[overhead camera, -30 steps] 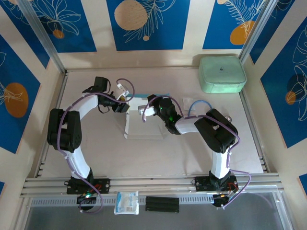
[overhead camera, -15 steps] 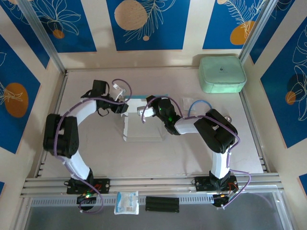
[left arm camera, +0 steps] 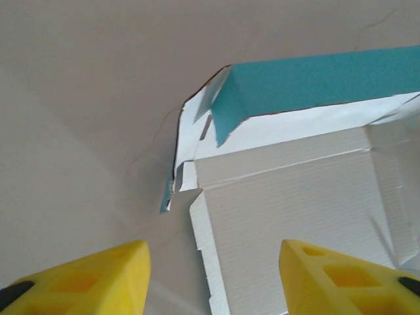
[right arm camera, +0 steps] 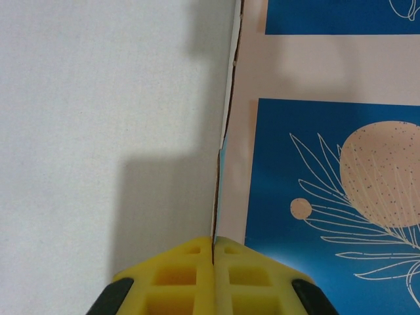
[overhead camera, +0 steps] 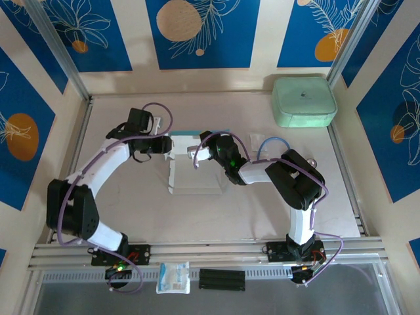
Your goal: Fold the paper box
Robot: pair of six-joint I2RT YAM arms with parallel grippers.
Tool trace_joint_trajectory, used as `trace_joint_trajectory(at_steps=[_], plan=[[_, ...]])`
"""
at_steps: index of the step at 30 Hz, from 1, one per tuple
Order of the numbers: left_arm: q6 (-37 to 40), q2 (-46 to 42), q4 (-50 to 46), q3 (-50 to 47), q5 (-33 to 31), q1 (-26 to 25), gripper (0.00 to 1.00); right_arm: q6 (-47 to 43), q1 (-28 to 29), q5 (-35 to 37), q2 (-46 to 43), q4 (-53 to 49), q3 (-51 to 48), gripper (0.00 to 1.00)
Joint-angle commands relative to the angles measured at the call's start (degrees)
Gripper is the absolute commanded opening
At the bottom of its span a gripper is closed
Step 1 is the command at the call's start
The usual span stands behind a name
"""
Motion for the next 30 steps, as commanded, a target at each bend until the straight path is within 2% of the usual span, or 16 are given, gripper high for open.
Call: trace_joint_trajectory(at_steps=[1,3,6,12,16,22,30], plan=[[0.5,3.2,-7.3,3.7,-3.6,-0.6,0.54,0.2,0.7,-0.3,-0.5,-0.2,-0.1,0.00],[1.8,4.3,-4.9,4.0,-4.7,-0.7,0.54,0.2,0.8,-0.3,-0.5,-0.3,-0.1,0.00],[3.2,7.5,-4.3,6.2,-3.6,-0.7,0.48,0.2,1.0,-0.2,-0.5,-0.5,0.2,0.00],[-1.3,10.0,-4.4,7.7,3.3,-0.7,0.17,0.3,1.1,-0.2,-0.5,-0.6,0.5,0.00],[-7.9,9.7,-2.8,7.3,5.2,-0.7,0.07,0.3,1.0,-0.2,-0.3,-0.3,0.7,0.00],[-14.4,10.4,1.3,6.5,6.1,-0.9,0.04,0.3,1.1,-0.2,-0.2,0.1,0.5,0.00],[-18.3,14.2,3.2,8.9,-0.9,-0.9,0.03,0.1,1.9,0.2,0.0,1.0,0.1,0.00]])
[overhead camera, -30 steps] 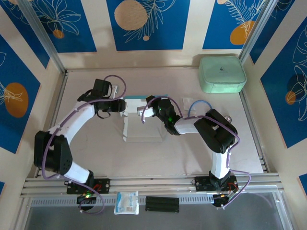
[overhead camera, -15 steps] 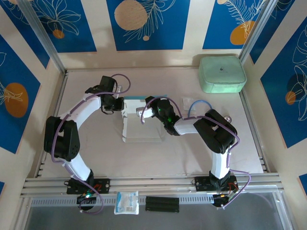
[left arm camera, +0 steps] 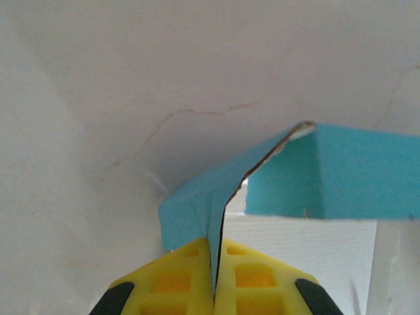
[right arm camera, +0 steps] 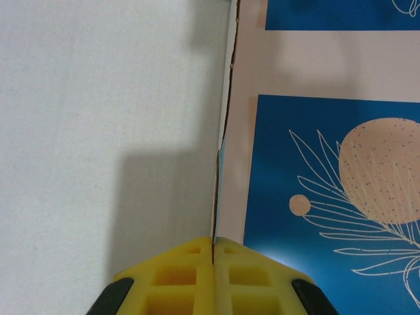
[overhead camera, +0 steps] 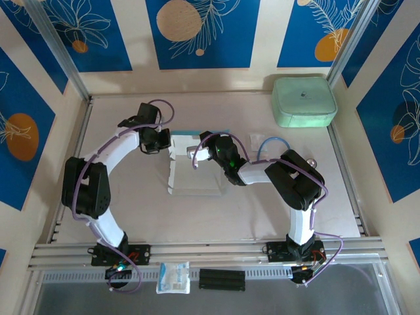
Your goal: Fold the paper box
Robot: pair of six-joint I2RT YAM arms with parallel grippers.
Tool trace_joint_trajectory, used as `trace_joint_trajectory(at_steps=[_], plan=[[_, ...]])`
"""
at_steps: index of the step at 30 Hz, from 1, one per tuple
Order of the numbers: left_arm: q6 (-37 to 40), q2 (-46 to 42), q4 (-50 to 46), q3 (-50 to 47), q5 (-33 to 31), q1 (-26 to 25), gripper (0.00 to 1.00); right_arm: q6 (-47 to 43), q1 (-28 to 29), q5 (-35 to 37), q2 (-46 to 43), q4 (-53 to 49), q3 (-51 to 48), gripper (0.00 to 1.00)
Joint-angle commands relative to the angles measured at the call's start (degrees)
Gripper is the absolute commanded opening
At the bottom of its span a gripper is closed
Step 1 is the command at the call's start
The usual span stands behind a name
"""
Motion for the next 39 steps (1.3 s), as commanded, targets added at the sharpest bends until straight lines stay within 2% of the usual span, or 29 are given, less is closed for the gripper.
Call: trace_joint_trajectory(at_steps=[1,4,7,14,24,25,30,39], plan=[[-3.6,2.6,3.5,2.0,-2.3,-0.5,0.03,0.2,1.5,-1.5,0.0,1.0,0.0,0.00],[-5.8,4.1,5.1,2.6,-1.8,-0.6,0.03,0.3,1.9,-1.3,0.1,1.1,-0.2,0.00],[-8.1,4.8,6.8,2.2,1.9,-0.8,0.02,0.4,1.9,-1.1,0.2,1.3,-0.3,0.00],[-9.8,1.3,5.4,-0.9,5.1,-1.7,0.01,0.5,1.8,-1.2,0.3,1.4,-0.4,0.00],[-5.0,-2.8,-1.3,-2.9,-9.3,-1.2,0.02,0.5,1.8,-1.4,0.5,1.4,-0.1,0.00],[-5.1,-3.0,-1.2,-3.2,-9.3,-1.3,0.02,0.5,1.7,-1.4,0.4,1.4,-0.2,0.00],[-6.9,-3.4,0.6,-4.2,-0.2,-1.8,0.02,0.3,1.5,-0.9,0.9,1.4,0.0,0.00],[-8.8,-4.4,2.2,-6.4,4.7,-2.3,0.03,0.4,1.5,-0.9,1.4,1.4,0.4,0.00]])
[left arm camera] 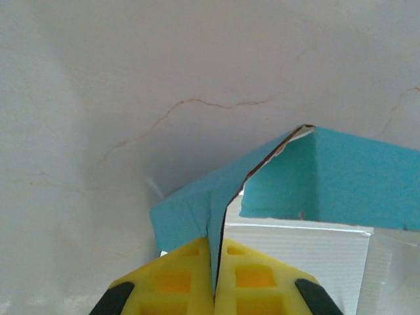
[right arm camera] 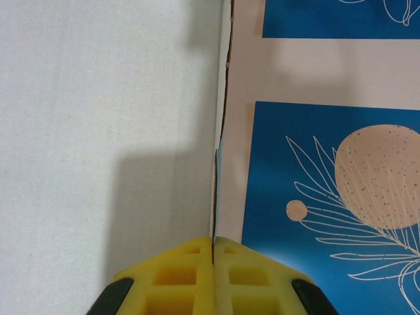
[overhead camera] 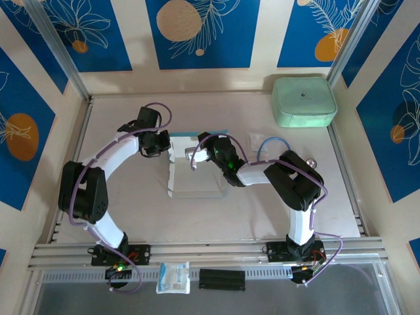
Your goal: Fold the paper box
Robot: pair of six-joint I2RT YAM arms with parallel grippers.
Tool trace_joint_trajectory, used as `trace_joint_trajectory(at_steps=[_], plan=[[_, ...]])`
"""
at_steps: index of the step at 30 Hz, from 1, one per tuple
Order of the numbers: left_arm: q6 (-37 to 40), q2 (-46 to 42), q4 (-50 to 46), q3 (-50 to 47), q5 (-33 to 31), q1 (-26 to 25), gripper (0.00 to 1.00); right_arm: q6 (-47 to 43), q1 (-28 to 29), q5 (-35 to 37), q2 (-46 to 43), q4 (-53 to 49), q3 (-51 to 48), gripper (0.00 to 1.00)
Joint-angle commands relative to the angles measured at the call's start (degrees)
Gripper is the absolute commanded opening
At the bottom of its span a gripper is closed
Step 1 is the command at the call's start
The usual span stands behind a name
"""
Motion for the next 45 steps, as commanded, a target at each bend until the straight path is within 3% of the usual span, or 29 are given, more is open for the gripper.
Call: trace_joint_trajectory(at_steps=[1,9,15,21,37,45], plan=[[-2.3,-0.5,0.3,-1.5,6.6,-1.3,0.03,0.3,0.5,-1.3,1.5,1.0,0.4,0.00],[-7.7,2.1,5.3,-1.8,9.0,-1.3,0.03,0.1,0.8,-1.1,1.4,1.4,0.4,0.00],[-9.6,3.4,4.9,-0.2,4.5,-1.4,0.01,-0.4,1.4,-0.5,1.4,1.9,0.2,0.00],[-11.8,3.6,7.3,-0.7,7.0,-2.5,0.01,-0.2,1.6,0.1,1.5,2.3,-0.3,0.00],[-15.5,-5.8,11.1,-13.2,5.8,-7.3,0.08,0.1,1.7,1.5,2.0,3.2,0.1,0.00],[-19.2,-3.2,17.8,-19.4,7.5,-11.9,0.10,-0.1,2.1,1.3,2.0,4.1,-1.0,0.00]])
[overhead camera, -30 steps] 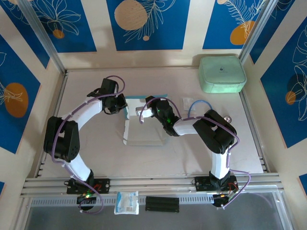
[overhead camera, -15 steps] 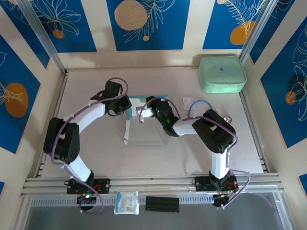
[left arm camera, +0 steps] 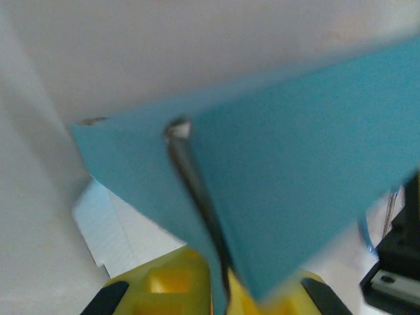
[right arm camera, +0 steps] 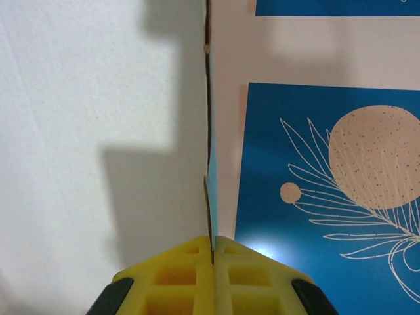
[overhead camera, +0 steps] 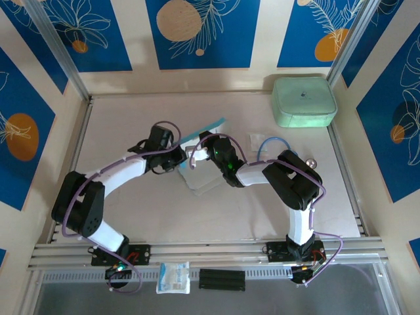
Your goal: Fold the paper box
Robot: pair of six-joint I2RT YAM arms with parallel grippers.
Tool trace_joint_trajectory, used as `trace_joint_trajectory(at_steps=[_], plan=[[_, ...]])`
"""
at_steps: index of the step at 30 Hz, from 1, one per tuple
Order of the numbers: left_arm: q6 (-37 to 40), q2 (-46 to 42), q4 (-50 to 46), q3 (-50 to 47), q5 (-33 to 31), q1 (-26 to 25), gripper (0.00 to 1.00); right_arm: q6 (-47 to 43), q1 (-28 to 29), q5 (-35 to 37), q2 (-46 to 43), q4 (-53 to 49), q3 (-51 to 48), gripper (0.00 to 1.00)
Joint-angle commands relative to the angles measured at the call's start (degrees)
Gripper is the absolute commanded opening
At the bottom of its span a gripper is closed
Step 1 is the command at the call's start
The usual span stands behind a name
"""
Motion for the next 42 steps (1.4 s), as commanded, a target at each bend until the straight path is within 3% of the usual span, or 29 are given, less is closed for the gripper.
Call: trace_joint_trajectory(at_steps=[1,10,14,21,27,33,37,42], plan=[[-2.4,3.6,-0.5,-3.0,2.4,-2.0,0.11,-0.1,1.8,-2.4,1.0,2.1,-1.5,0.00],[2.2,1.6,-2.9,-1.3,-0.3,-2.2,0.24,1.2,1.8,-1.3,-0.2,3.5,-6.1,0.00],[5.5,-3.6,-1.1,-1.7,-1.0,-2.1,0.43,1.1,1.4,-1.6,-0.2,3.2,-5.8,0.00],[16.5,-18.1,-3.0,-3.4,-4.8,-2.0,0.62,1.2,0.6,-2.7,0.0,1.9,-4.2,0.00],[30.9,-27.2,-9.8,-3.1,-13.4,-0.1,0.65,1.1,0.4,-3.2,0.6,2.0,-3.5,0.00],[54.1,-24.2,-12.7,-4.1,-15.7,2.0,0.64,1.2,0.5,-3.6,0.6,1.9,-3.4,0.00],[63.6,-19.2,-14.2,-4.2,-11.7,2.4,0.64,1.3,0.3,-3.8,0.5,1.7,-3.3,0.00],[67.1,-15.9,-9.6,-5.7,-5.1,3.7,0.63,1.6,0.2,-4.0,0.3,1.3,-3.4,0.00]])
